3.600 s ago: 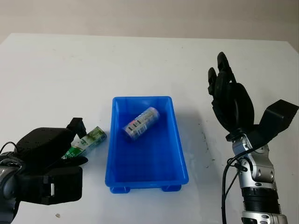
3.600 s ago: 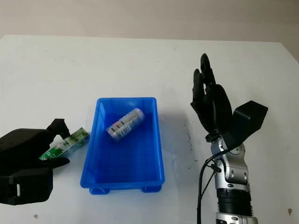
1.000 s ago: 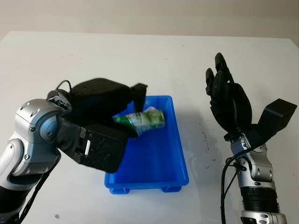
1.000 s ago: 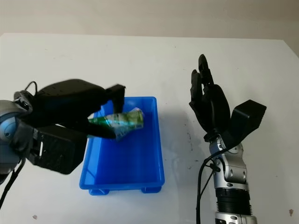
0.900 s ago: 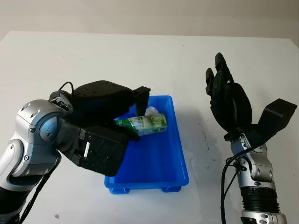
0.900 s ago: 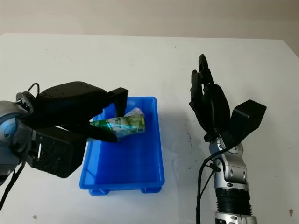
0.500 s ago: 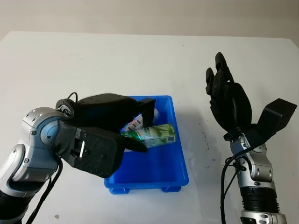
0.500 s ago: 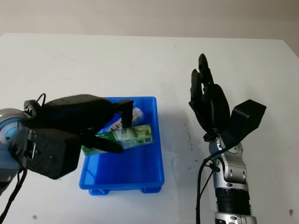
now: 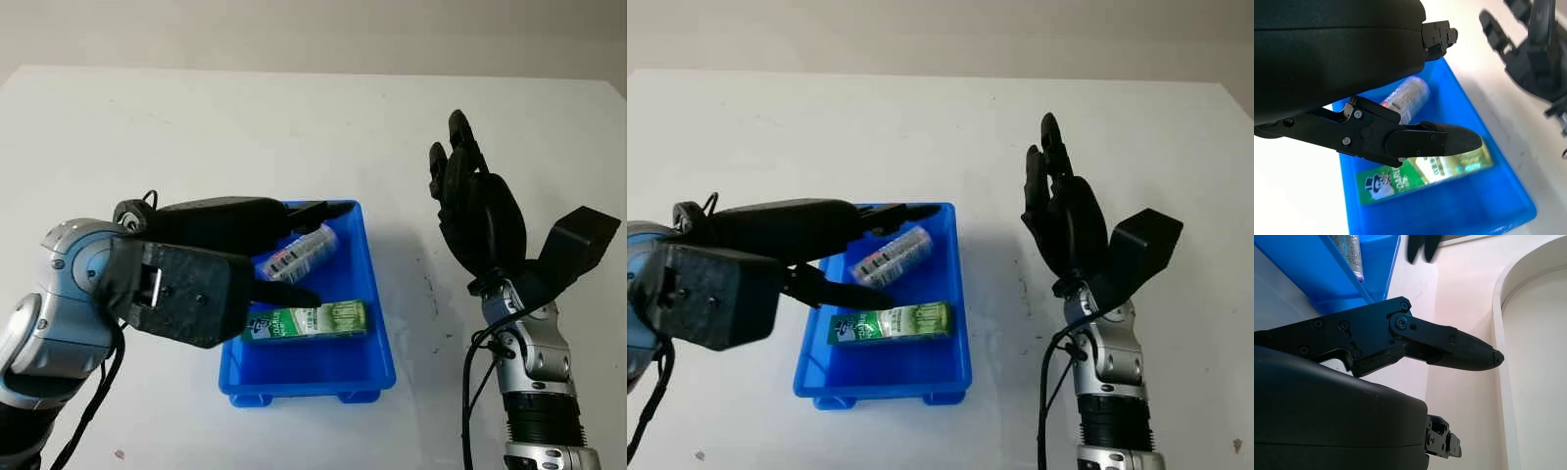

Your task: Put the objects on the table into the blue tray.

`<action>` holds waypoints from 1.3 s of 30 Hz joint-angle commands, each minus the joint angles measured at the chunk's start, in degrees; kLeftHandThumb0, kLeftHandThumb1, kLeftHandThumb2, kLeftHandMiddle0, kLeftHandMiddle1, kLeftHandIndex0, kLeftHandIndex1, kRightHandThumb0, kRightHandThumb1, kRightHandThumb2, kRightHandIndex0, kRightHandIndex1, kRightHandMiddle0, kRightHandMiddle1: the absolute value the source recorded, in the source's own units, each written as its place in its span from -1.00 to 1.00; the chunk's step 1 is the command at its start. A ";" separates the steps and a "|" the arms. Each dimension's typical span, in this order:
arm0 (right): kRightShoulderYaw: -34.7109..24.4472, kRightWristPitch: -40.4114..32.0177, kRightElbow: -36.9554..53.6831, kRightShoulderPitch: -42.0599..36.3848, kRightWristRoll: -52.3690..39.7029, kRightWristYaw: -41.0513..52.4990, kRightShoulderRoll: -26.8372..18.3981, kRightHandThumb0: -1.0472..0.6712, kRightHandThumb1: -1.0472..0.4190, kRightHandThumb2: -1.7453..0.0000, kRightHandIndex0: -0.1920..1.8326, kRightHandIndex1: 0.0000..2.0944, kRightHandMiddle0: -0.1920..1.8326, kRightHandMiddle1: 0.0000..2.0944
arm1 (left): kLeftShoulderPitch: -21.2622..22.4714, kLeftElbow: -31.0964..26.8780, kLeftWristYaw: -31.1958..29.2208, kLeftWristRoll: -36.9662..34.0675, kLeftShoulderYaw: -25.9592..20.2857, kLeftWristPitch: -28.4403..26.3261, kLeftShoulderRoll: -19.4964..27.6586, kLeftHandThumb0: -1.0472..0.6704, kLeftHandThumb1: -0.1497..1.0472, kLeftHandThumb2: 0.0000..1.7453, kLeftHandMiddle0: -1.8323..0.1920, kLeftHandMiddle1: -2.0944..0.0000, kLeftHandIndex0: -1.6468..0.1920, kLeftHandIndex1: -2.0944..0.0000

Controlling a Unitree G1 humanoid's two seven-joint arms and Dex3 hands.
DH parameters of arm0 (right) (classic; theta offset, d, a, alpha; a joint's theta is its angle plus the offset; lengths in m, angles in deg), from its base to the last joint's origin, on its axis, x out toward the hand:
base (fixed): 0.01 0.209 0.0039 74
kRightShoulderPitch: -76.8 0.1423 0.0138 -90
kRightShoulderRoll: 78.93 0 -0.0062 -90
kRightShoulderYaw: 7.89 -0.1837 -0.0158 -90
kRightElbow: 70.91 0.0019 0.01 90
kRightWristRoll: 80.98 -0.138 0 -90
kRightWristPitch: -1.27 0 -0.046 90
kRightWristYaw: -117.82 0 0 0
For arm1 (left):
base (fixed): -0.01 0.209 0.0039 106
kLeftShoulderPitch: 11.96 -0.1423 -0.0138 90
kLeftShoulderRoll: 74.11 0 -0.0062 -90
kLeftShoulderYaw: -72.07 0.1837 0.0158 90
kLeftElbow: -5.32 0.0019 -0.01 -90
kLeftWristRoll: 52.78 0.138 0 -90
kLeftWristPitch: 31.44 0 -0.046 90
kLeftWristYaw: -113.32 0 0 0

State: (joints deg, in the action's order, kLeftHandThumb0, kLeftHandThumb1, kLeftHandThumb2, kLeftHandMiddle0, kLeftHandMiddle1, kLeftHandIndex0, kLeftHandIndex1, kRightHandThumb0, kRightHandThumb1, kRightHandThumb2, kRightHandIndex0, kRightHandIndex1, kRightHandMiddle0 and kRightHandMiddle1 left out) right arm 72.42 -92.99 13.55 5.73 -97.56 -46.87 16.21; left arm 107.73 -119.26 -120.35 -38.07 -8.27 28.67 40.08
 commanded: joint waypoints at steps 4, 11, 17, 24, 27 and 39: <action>0.04 -0.16 0.65 0.64 -0.29 -0.24 0.39 -0.58 -1.00 0.22 -1.00 -1.00 -1.00 -1.00 | -0.71 0.61 5.99 -3.90 -5.99 -0.79 -2.26 -0.70 1.00 -0.46 1.00 1.00 1.00 1.00; -0.10 -0.49 -0.23 1.64 -0.24 -0.78 0.41 -0.60 -1.00 0.23 -1.00 -1.00 -1.00 -1.00 | -4.41 6.09 20.31 -9.42 -13.43 5.26 -10.21 -0.70 1.00 -0.31 0.94 0.95 0.95 0.96; 0.56 0.29 -1.25 2.41 0.83 -0.86 0.17 -0.62 -1.00 0.23 -1.00 -1.00 -1.00 -1.00 | -7.62 10.88 29.75 -14.28 -16.98 6.40 -17.34 -0.64 1.00 -0.29 1.00 0.98 0.99 0.98; 0.64 0.52 -1.91 3.31 2.19 -1.05 -0.18 -0.63 -1.00 0.20 -1.00 -1.00 -1.00 -1.00 | -9.60 21.36 40.16 -17.82 -21.96 11.72 -23.45 -0.69 1.00 -0.27 0.99 0.97 0.99 0.98; 0.72 -0.10 -2.08 3.90 2.97 -1.45 -0.34 -0.64 -1.00 0.17 -1.00 -1.00 -1.00 -1.00 | -9.51 27.26 42.01 -19.07 -23.07 14.77 -24.13 -0.71 1.00 -0.29 1.00 0.99 1.00 0.99; 1.15 0.47 -4.59 5.78 5.21 -2.17 -0.15 -0.63 -1.00 0.10 -1.00 -1.00 -1.00 -1.00 | -10.87 37.99 45.95 -20.33 -22.97 25.56 -26.83 -0.70 1.00 -0.20 1.00 1.00 1.00 1.00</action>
State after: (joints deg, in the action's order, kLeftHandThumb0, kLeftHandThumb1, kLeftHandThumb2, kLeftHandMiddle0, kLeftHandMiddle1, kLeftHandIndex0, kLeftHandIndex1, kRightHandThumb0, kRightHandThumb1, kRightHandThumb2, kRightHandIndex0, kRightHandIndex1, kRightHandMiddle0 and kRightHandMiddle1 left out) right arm 73.63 -92.97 9.15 10.43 -92.60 -48.82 16.25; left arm 97.47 -81.68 -74.77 -58.40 -31.46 53.09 13.49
